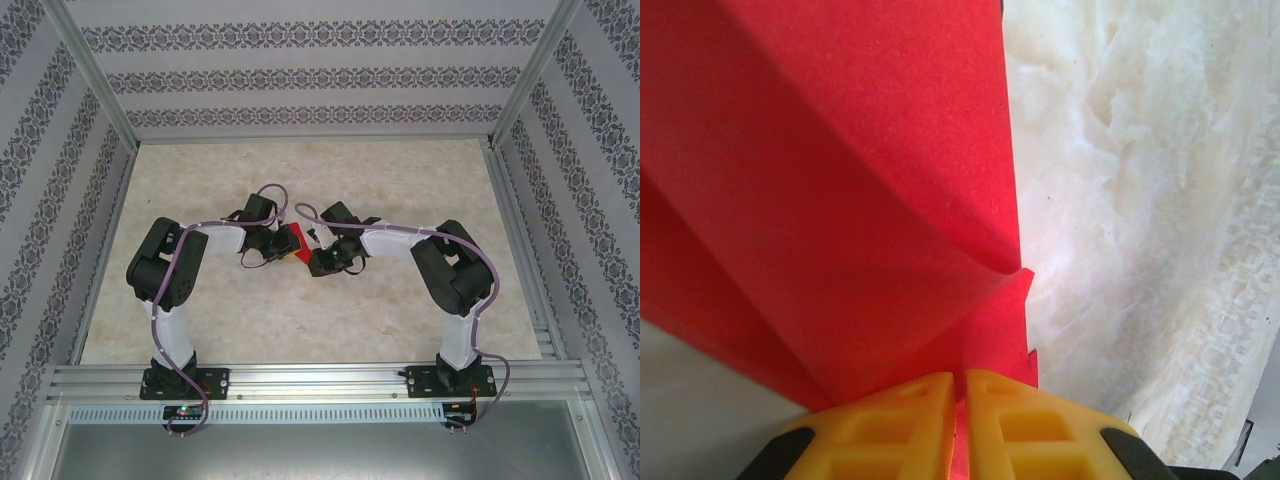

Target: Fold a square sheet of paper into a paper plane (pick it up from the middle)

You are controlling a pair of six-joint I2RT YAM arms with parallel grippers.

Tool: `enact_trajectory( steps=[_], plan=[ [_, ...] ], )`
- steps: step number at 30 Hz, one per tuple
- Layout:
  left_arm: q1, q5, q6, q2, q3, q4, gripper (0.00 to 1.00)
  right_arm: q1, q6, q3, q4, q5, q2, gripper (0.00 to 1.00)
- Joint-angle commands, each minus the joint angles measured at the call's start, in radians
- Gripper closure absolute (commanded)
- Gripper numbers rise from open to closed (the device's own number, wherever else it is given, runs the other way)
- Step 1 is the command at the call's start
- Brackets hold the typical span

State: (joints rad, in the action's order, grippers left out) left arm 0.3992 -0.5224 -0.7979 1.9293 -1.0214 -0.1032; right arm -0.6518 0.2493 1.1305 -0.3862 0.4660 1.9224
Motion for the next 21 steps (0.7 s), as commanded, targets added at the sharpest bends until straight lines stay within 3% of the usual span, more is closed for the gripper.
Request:
enact_trajectory(
  steps=[1,8,21],
  plan=[
    [-0.011,0.160,0.021,0.108,0.029,-0.056,0.85,0.007,-0.005,-0.024,0.006,0.057,-0.028,0.84],
    [-0.011,0.157,0.025,0.103,0.032,-0.055,0.85,0.035,0.054,-0.041,0.098,0.149,-0.100,0.83],
    [-0.011,0.156,0.026,0.108,0.035,-0.052,0.85,0.034,0.016,-0.014,0.026,0.094,-0.004,0.83]
  ],
)
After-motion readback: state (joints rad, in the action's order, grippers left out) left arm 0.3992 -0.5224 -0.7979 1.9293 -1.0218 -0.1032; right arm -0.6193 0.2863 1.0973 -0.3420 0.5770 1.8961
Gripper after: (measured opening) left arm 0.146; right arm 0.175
